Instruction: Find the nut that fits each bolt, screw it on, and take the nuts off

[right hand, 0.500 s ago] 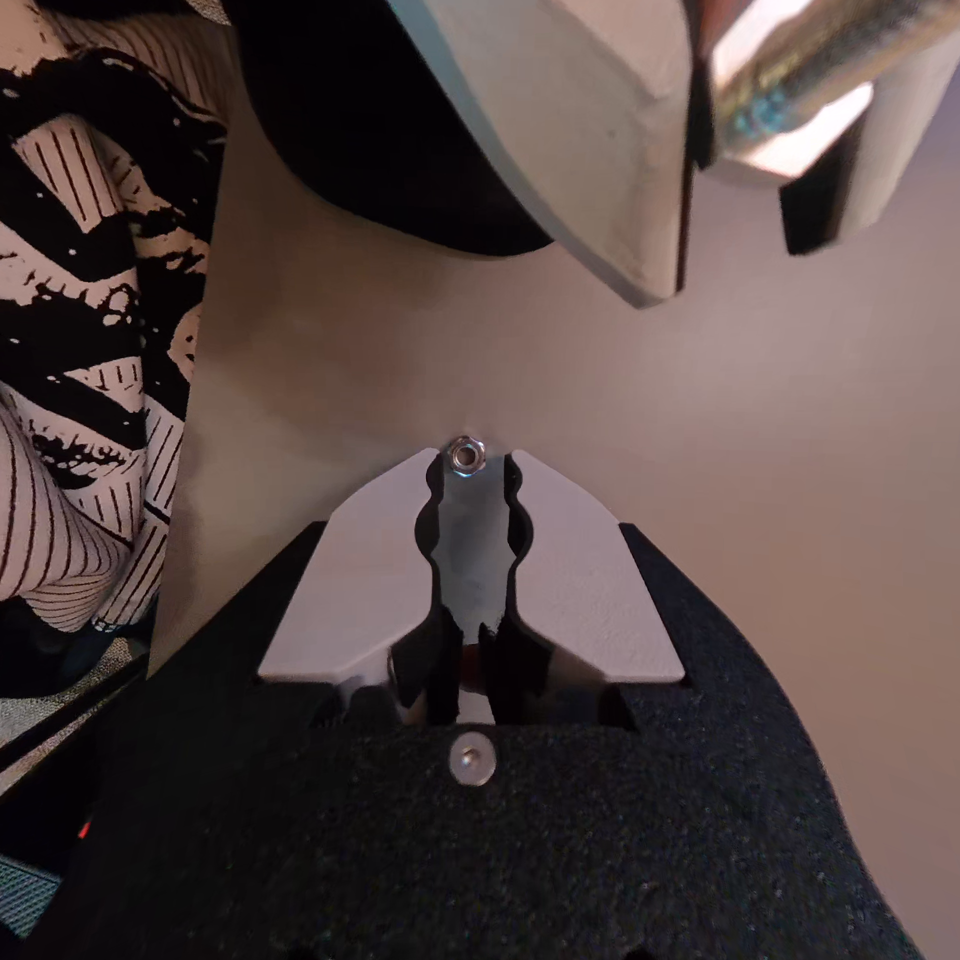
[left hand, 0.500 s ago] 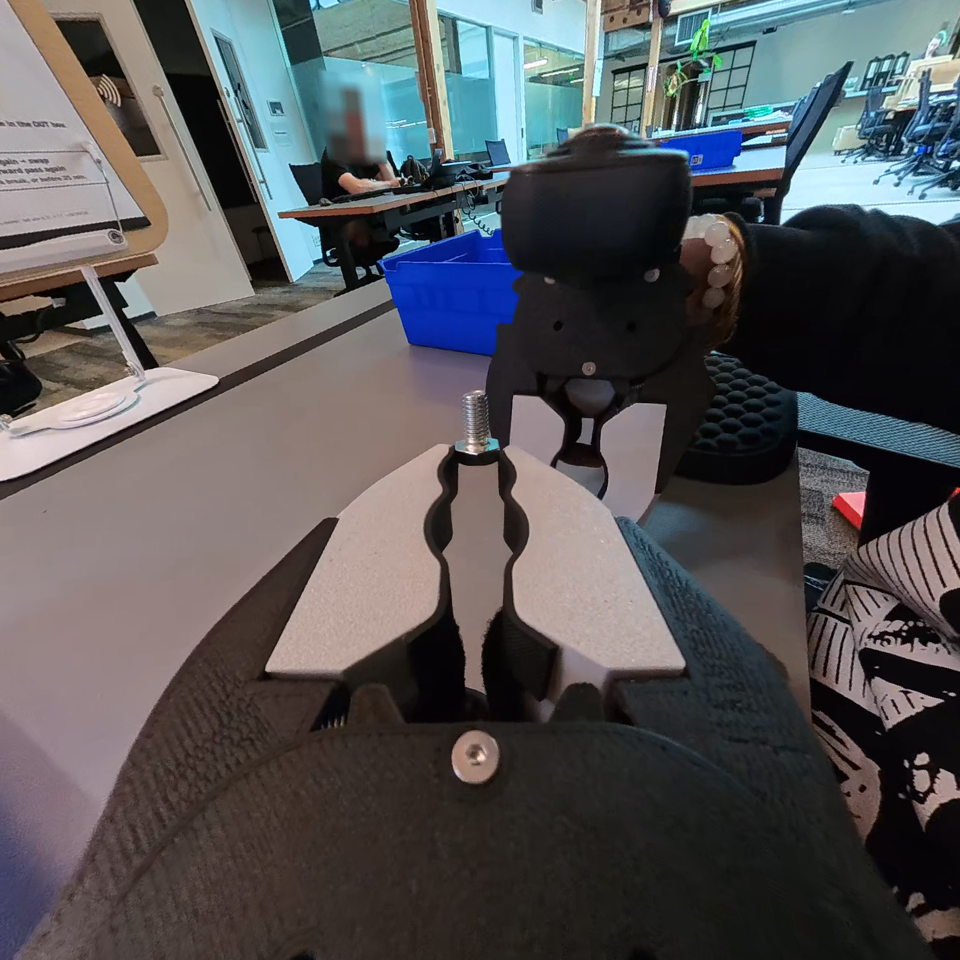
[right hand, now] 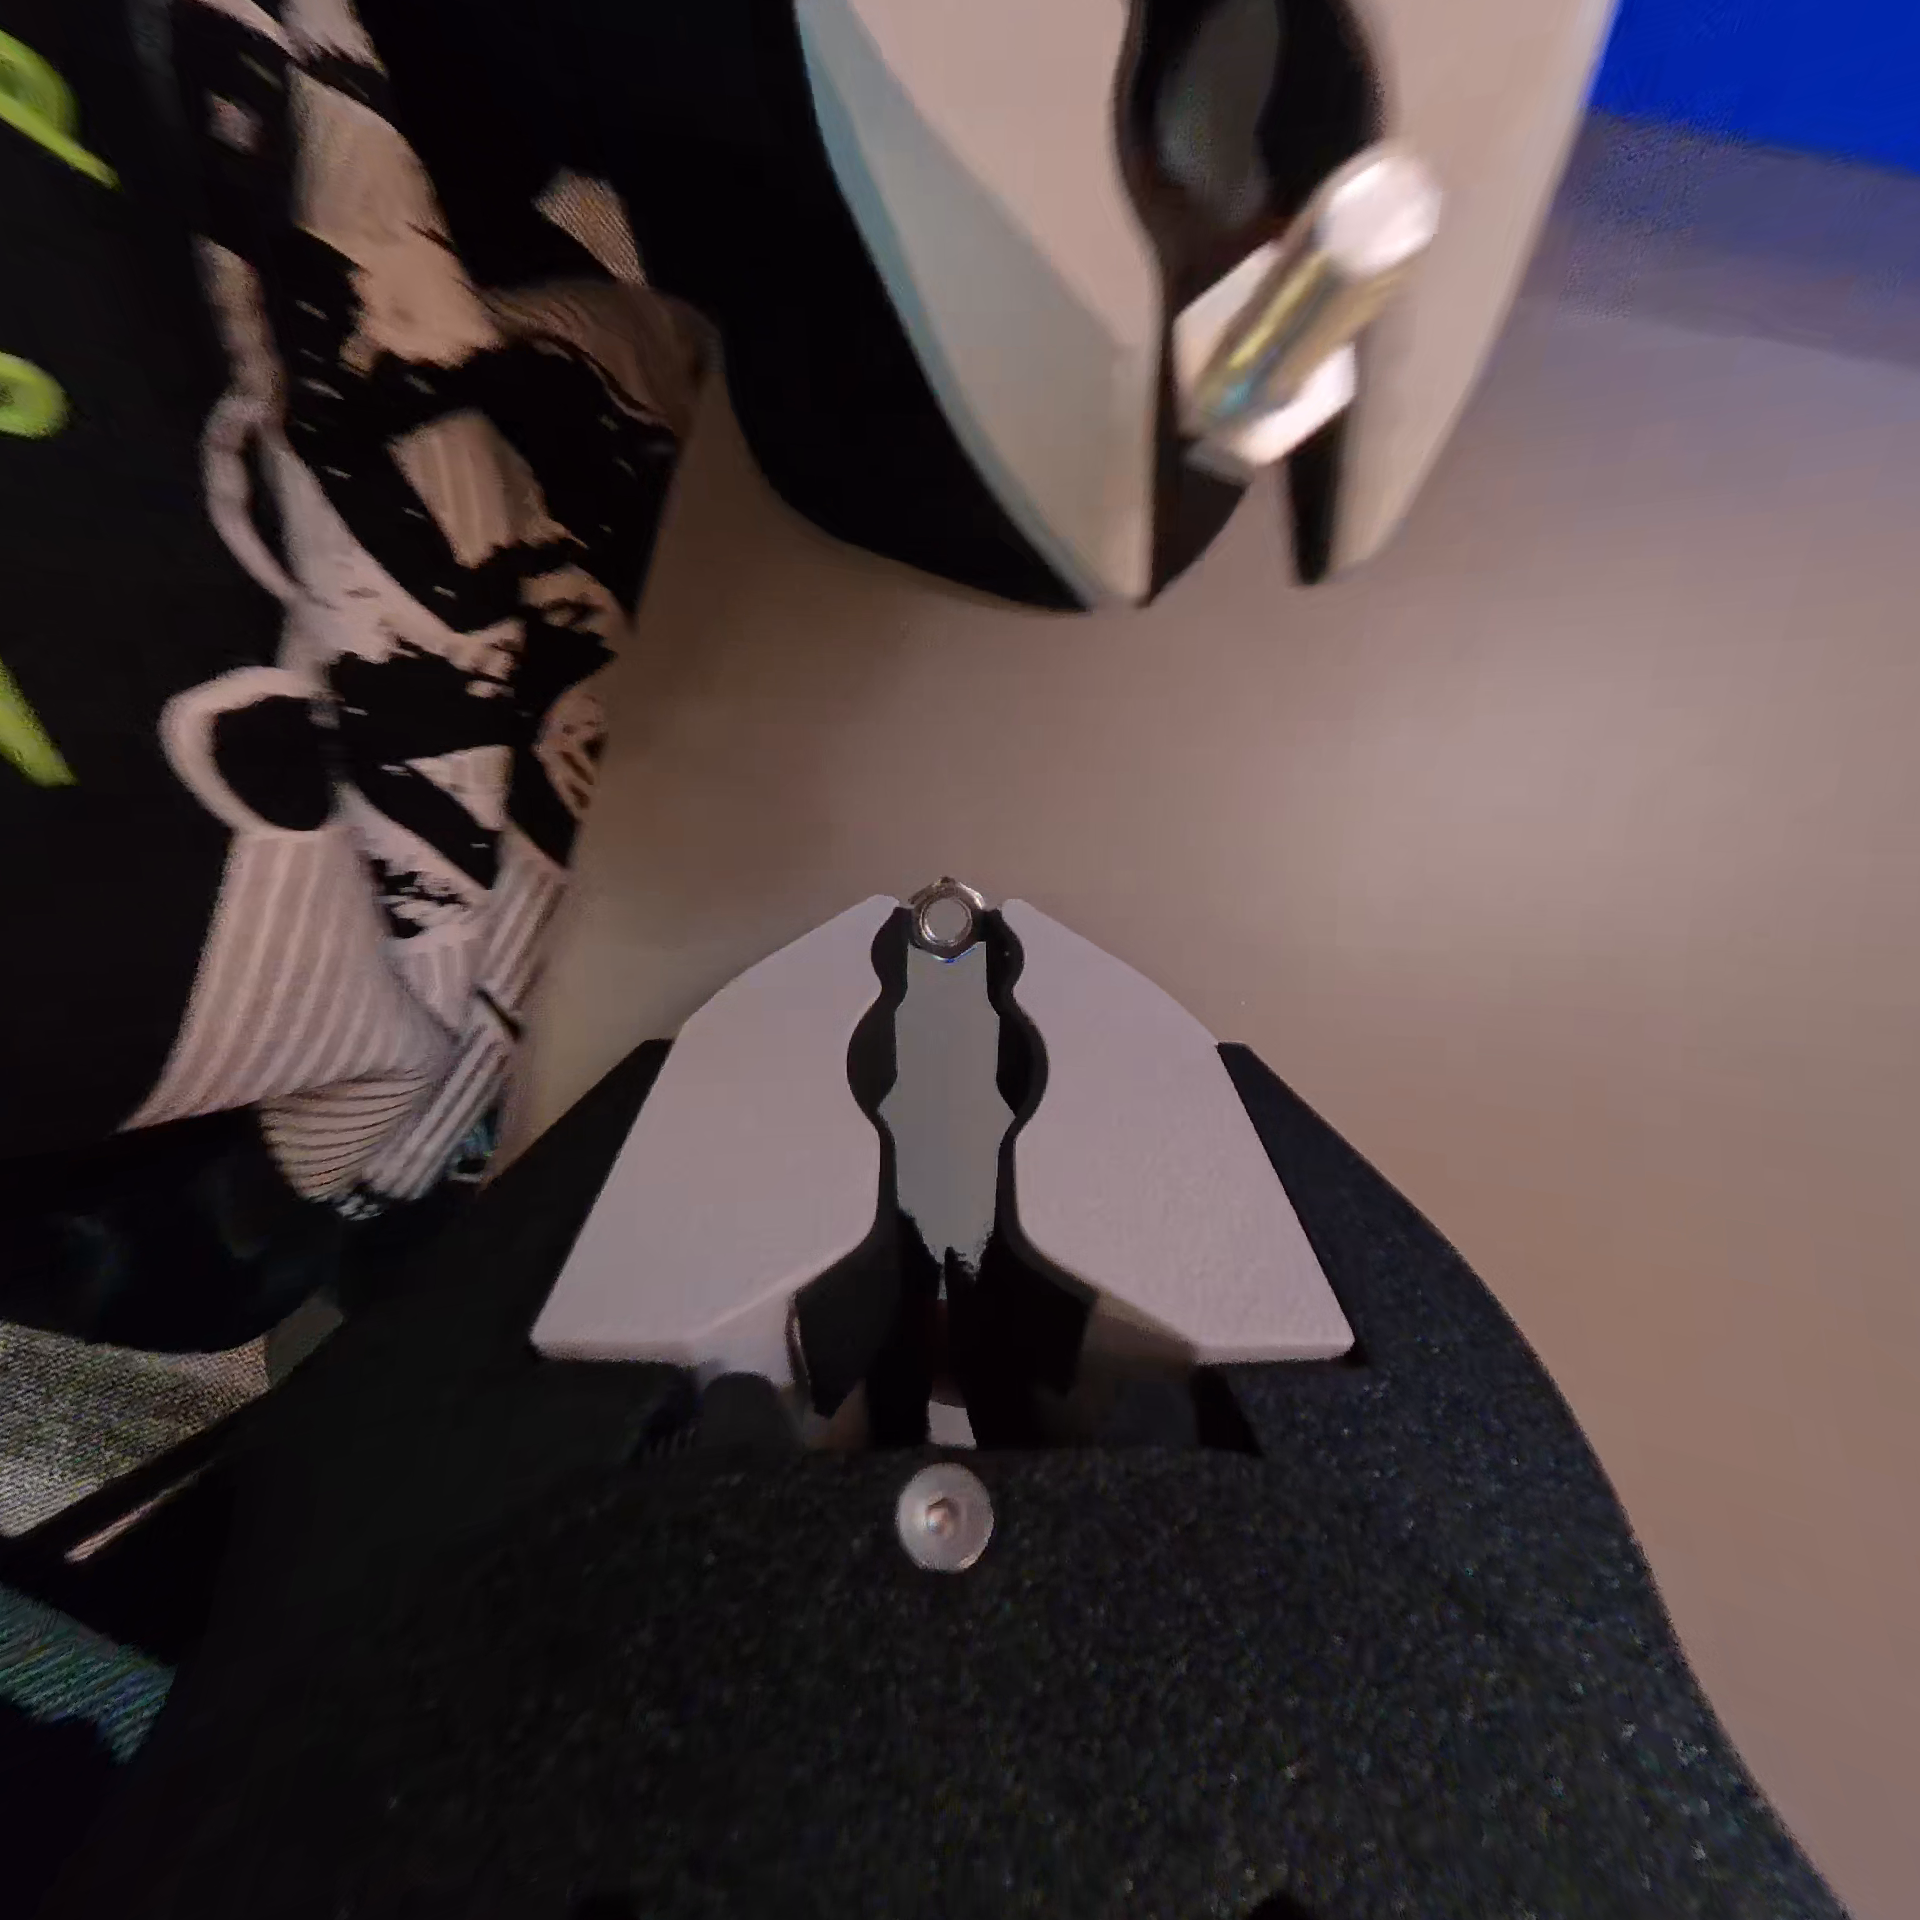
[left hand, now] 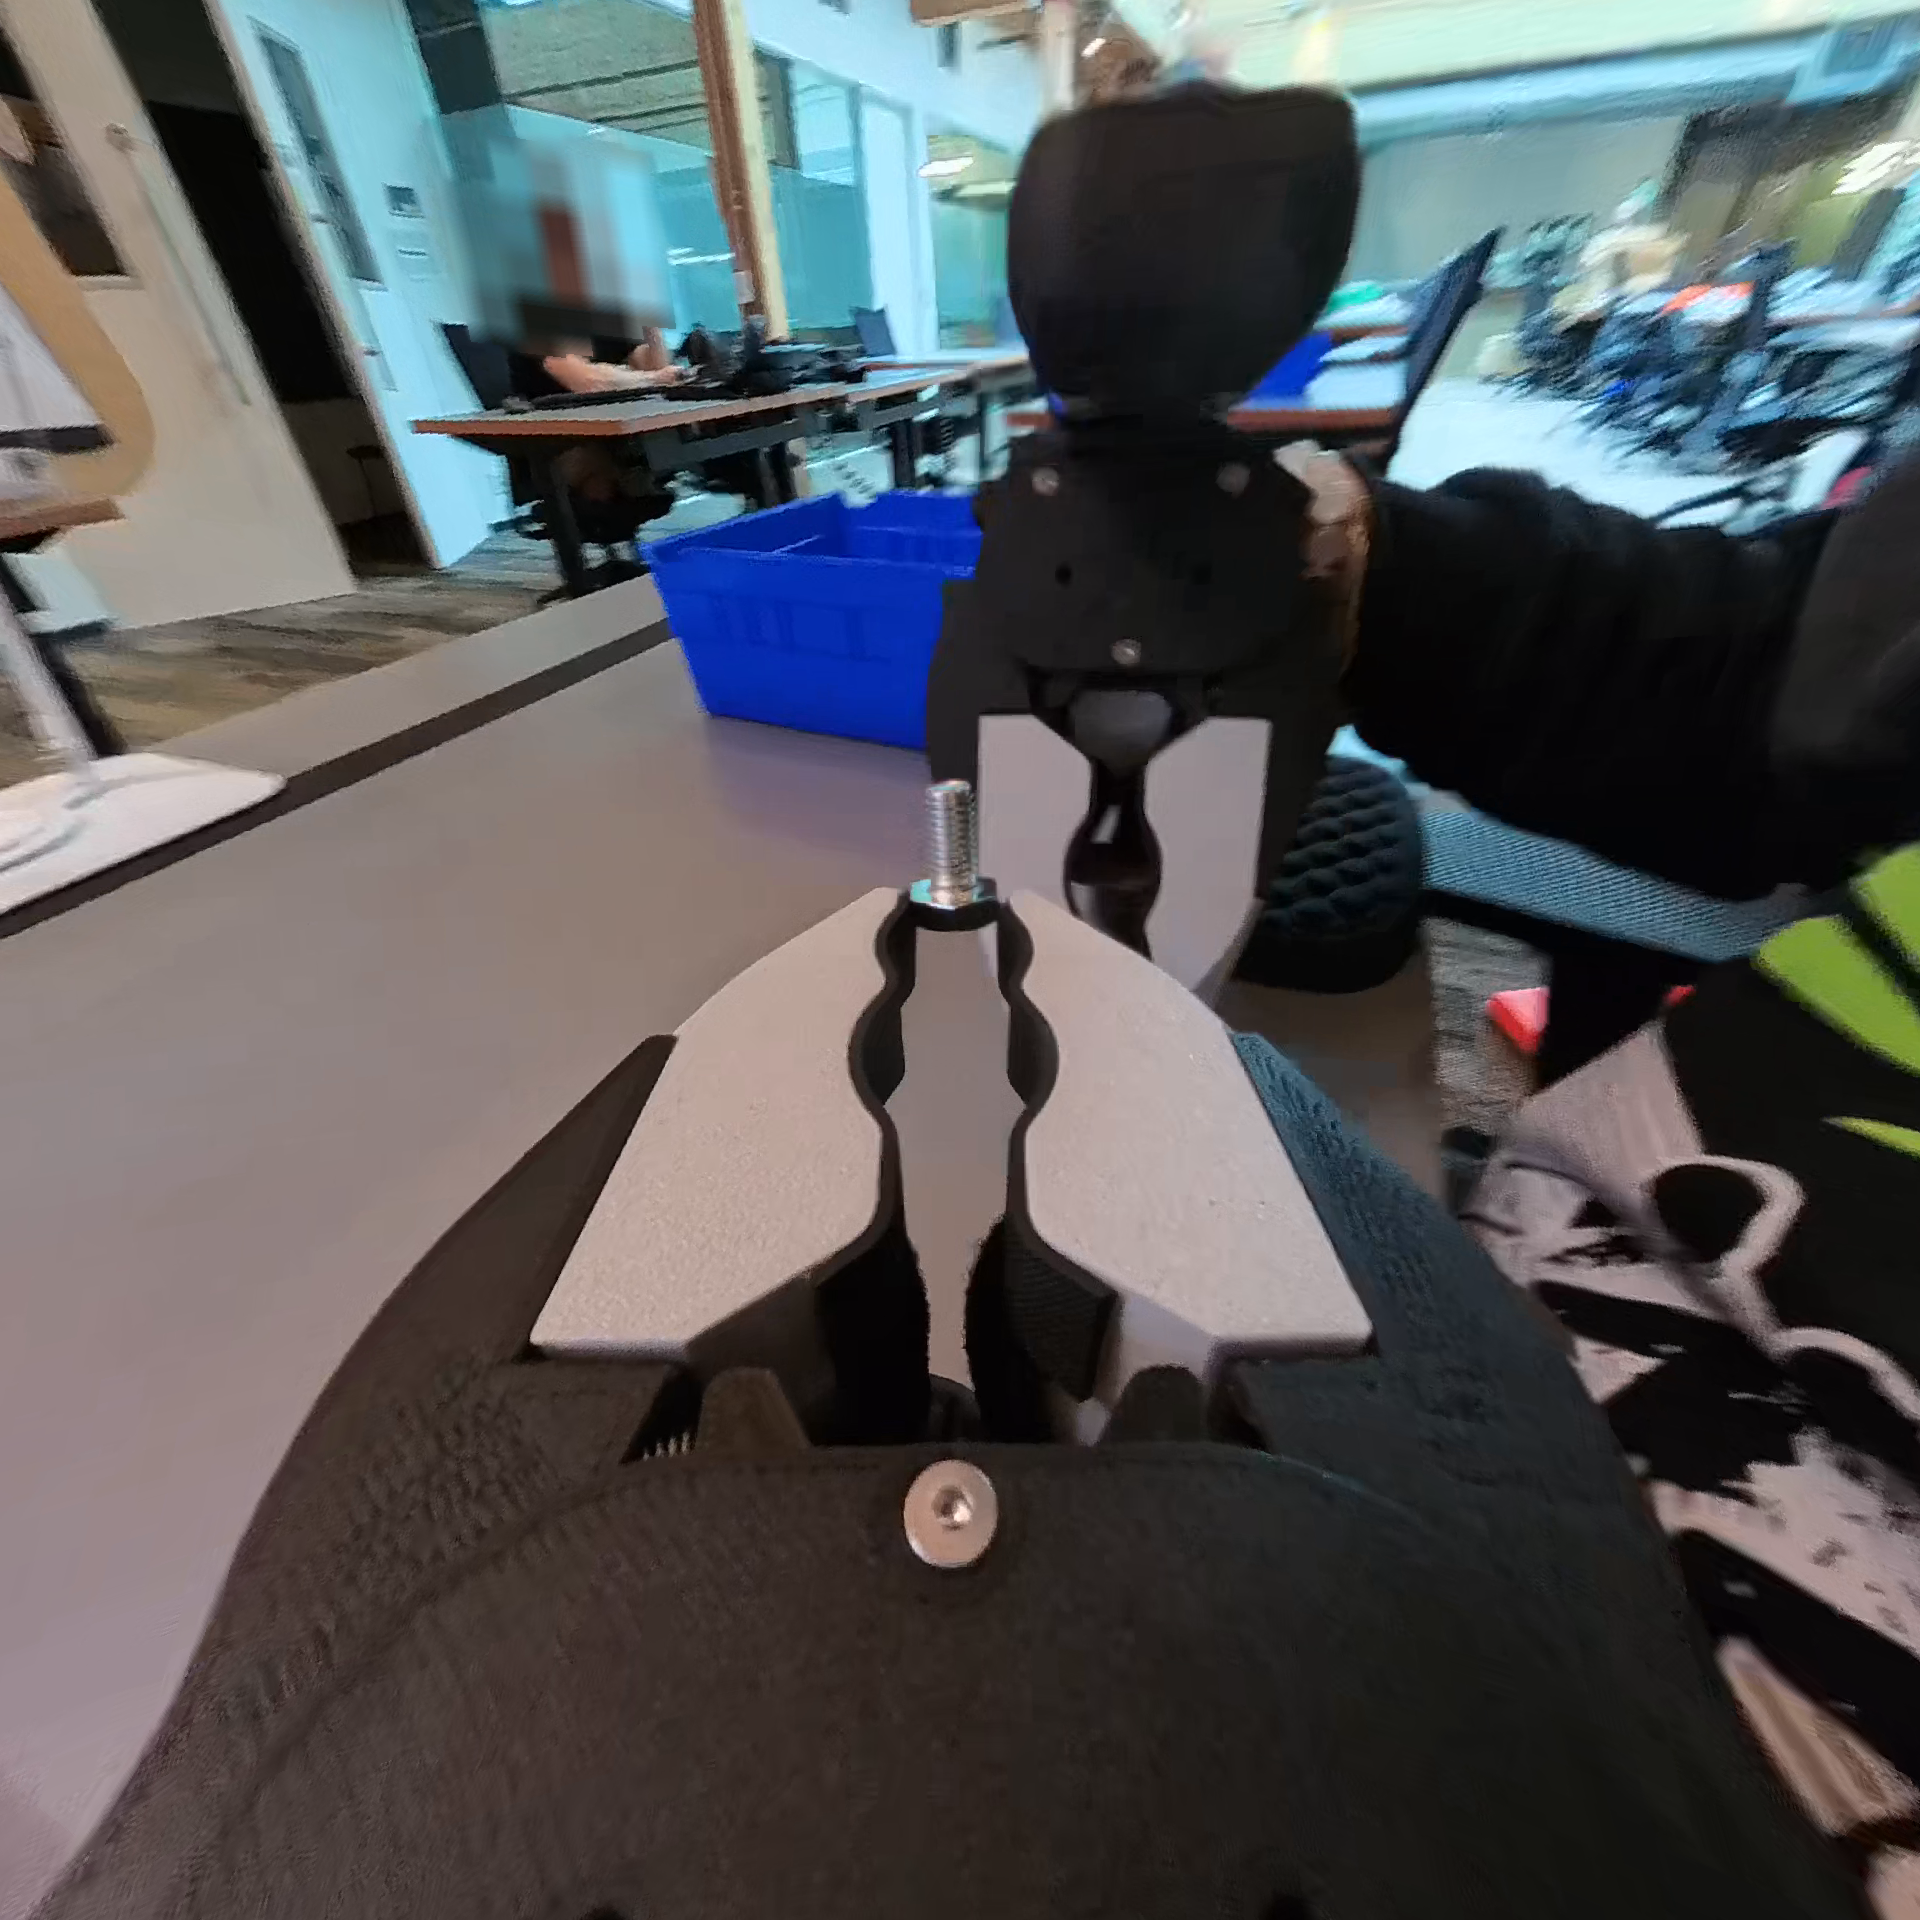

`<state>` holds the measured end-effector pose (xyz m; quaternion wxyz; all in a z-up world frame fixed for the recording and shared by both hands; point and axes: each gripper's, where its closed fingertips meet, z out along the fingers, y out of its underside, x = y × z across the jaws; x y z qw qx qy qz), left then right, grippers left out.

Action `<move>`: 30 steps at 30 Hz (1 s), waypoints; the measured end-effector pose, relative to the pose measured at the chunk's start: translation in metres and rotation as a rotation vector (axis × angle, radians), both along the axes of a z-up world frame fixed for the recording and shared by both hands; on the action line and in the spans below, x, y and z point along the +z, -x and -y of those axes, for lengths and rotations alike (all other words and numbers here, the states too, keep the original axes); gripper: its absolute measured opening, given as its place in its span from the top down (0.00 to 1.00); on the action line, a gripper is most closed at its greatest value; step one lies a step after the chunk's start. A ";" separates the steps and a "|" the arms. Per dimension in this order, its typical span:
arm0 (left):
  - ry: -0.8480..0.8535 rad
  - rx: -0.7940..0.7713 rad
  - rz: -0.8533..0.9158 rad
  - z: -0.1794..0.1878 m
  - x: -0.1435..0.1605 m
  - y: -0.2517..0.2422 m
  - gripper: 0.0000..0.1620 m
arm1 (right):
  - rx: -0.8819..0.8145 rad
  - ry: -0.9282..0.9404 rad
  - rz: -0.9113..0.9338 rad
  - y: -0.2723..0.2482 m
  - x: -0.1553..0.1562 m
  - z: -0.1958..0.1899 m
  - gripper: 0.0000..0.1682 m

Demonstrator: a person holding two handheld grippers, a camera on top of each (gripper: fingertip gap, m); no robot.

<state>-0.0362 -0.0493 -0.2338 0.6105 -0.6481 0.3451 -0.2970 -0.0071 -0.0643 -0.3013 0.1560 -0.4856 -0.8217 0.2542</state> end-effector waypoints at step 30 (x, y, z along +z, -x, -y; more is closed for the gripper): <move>0.047 -0.428 0.081 0.051 0.001 -0.040 0.91 | 0.501 -0.020 0.000 0.009 0.096 0.041 0.91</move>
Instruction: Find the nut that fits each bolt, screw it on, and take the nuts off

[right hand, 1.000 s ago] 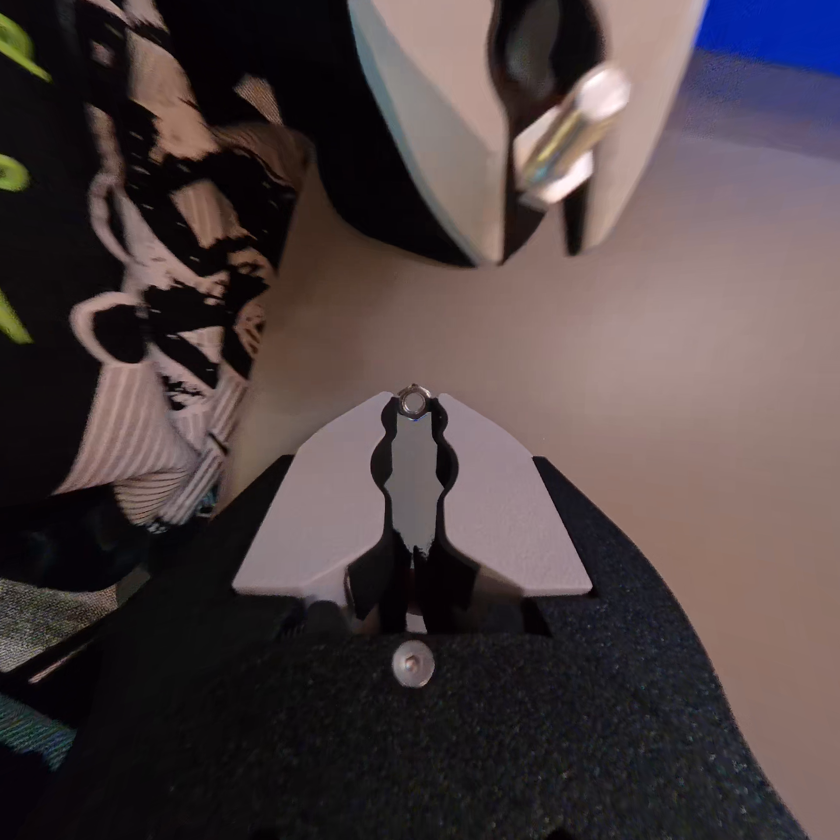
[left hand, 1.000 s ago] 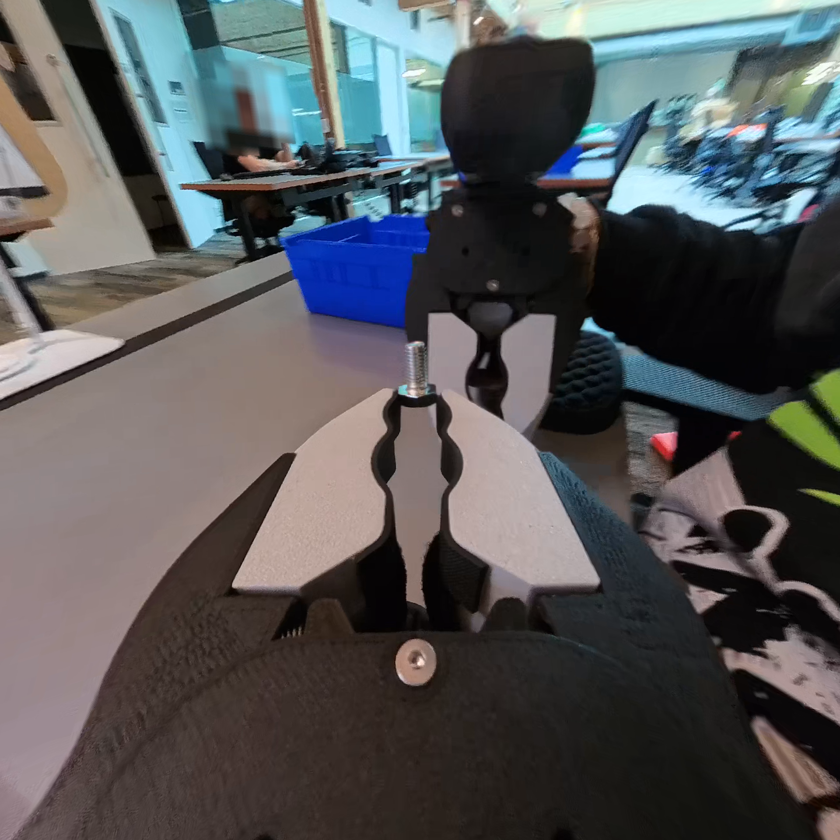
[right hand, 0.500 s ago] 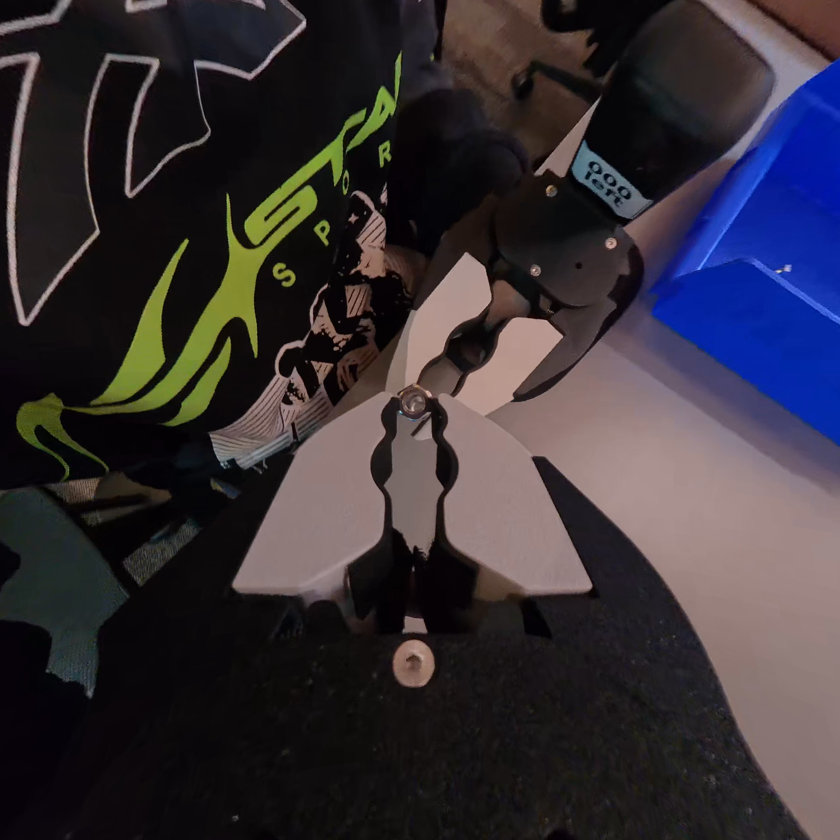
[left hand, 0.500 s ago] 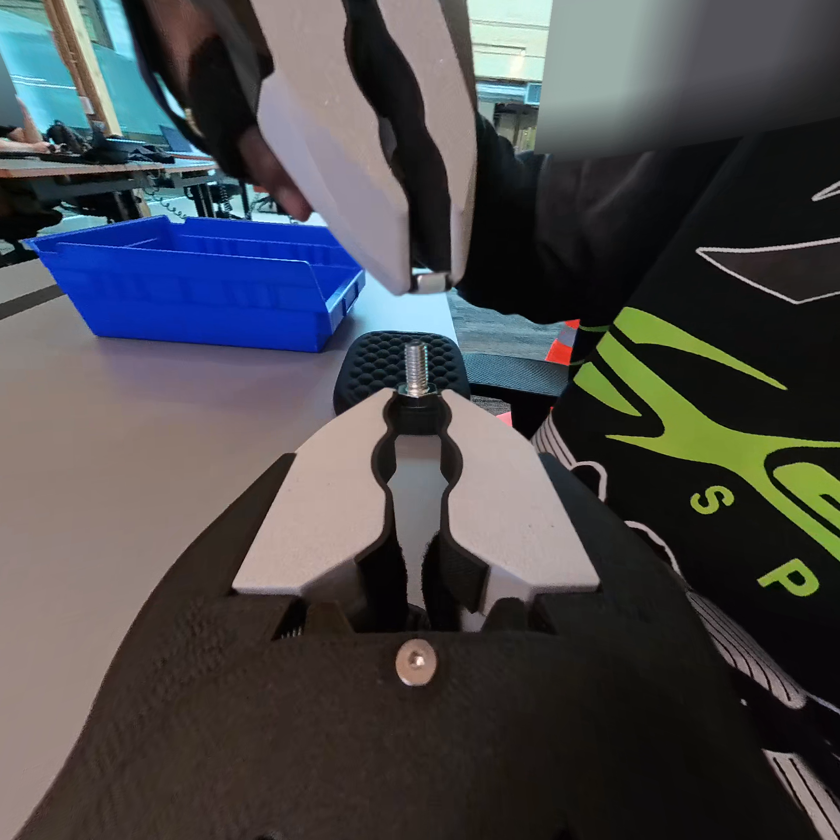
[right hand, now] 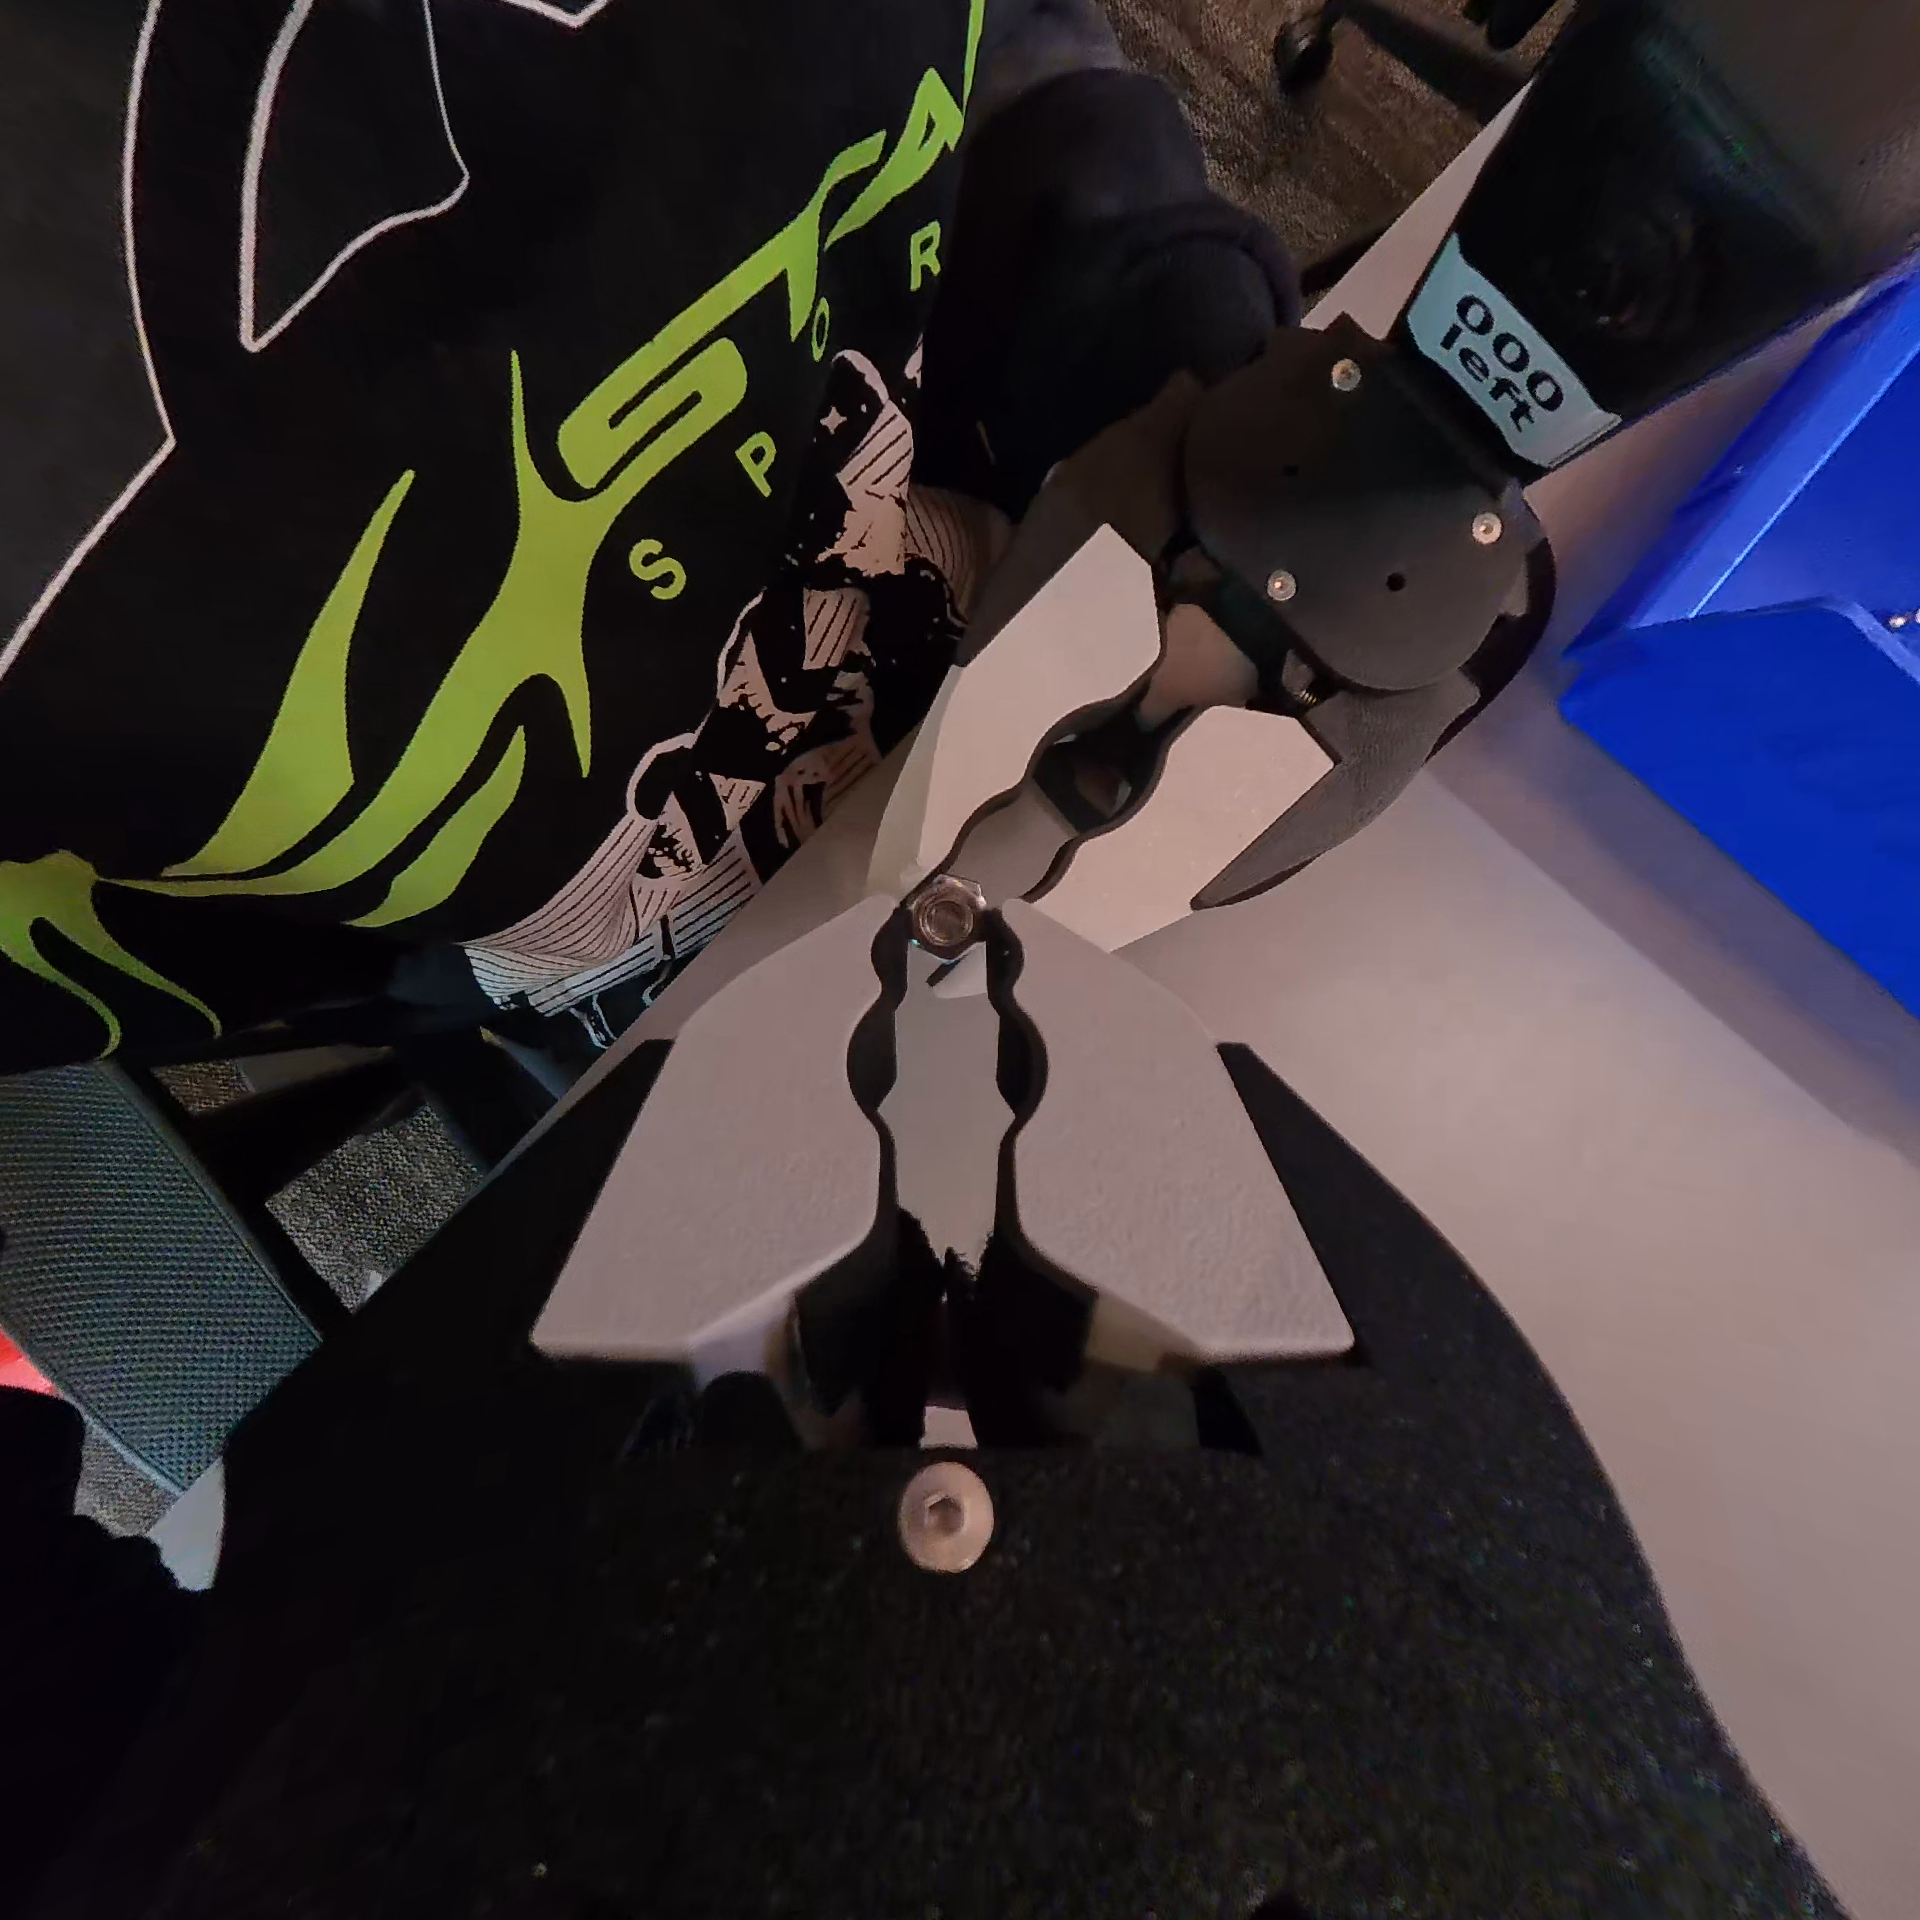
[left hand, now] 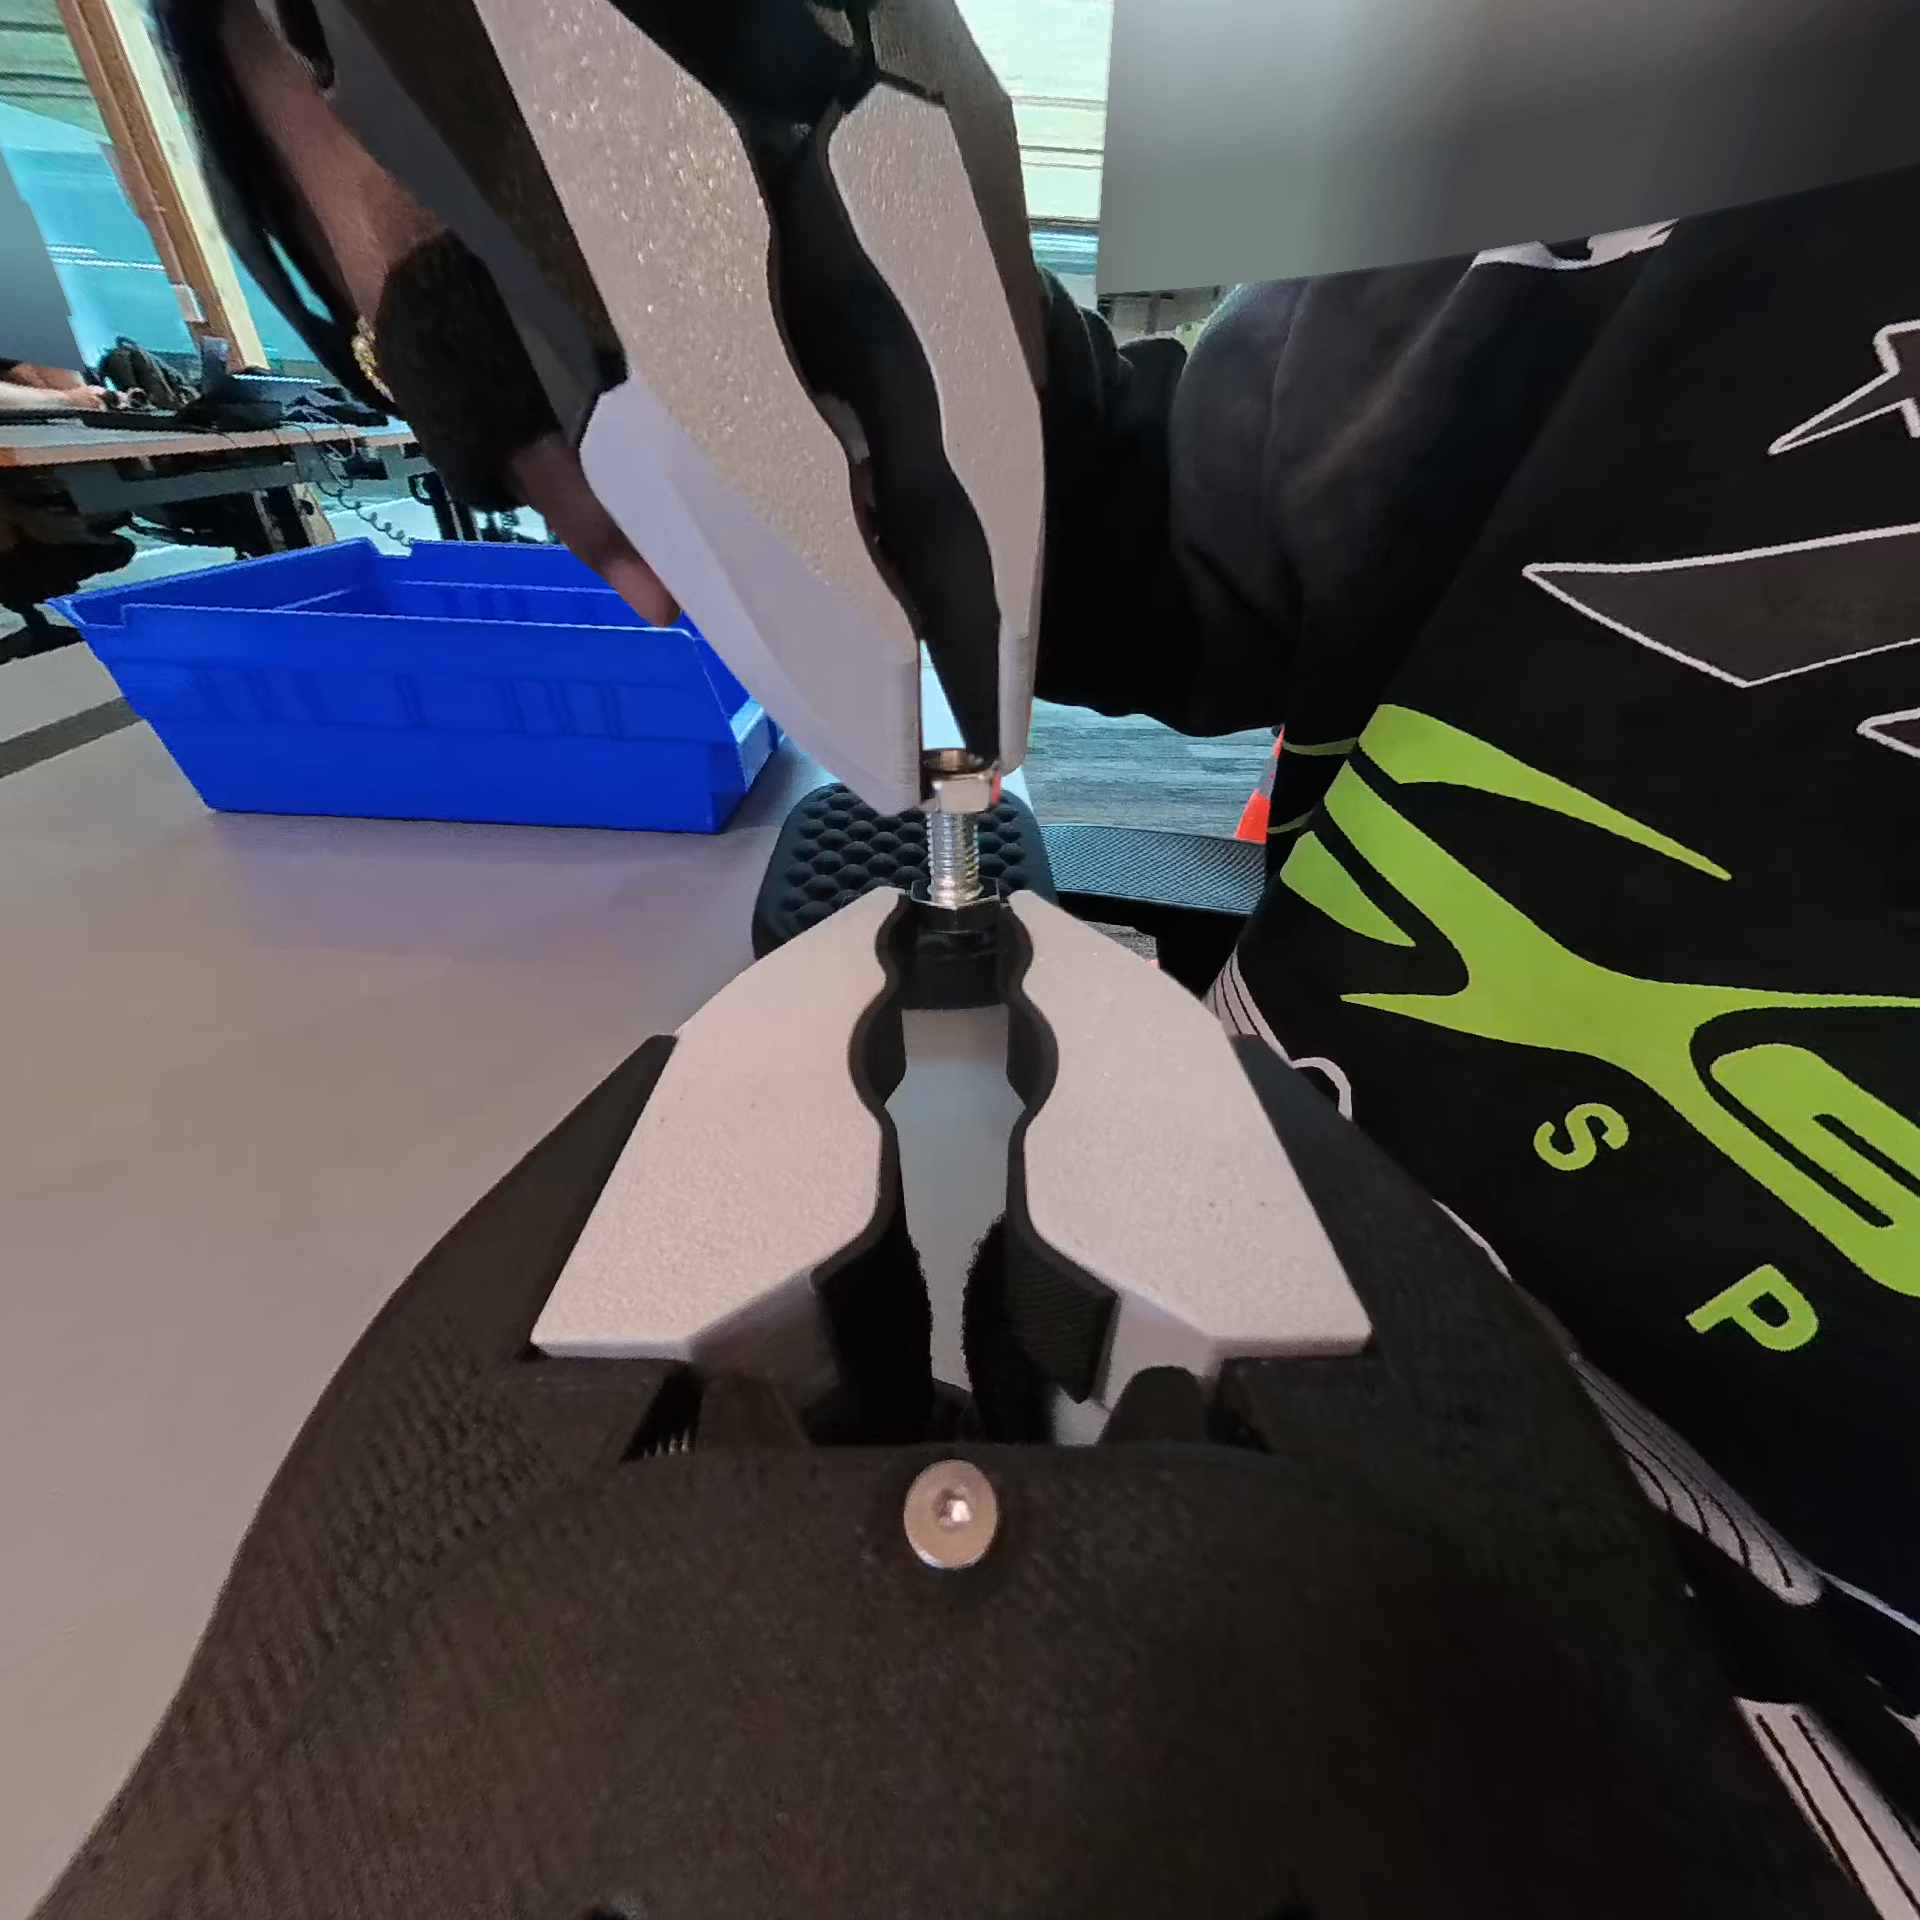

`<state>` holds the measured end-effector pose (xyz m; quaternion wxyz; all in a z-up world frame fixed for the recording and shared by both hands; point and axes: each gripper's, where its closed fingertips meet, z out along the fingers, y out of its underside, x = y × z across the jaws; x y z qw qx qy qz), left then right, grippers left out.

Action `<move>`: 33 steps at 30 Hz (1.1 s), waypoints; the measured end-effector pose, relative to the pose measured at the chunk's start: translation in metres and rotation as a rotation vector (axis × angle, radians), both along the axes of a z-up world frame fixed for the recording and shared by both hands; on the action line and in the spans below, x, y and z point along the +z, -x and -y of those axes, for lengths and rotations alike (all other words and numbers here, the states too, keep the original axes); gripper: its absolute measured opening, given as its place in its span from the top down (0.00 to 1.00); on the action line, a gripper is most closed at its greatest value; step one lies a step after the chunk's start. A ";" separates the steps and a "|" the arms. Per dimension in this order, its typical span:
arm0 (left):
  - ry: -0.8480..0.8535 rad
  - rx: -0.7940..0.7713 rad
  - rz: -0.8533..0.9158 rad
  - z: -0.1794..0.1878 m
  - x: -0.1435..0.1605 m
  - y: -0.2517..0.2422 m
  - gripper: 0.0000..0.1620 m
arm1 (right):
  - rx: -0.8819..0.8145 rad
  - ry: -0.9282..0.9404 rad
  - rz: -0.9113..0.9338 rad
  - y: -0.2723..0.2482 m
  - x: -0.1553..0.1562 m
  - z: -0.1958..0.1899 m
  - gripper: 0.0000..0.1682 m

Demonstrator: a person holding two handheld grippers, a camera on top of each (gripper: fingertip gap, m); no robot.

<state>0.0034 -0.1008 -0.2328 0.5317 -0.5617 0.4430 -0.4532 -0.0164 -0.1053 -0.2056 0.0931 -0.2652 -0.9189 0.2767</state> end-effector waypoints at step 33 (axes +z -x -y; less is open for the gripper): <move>-0.085 0.512 -0.044 -0.050 0.002 0.026 0.91 | -0.646 0.034 -0.113 0.023 0.001 -0.043 0.67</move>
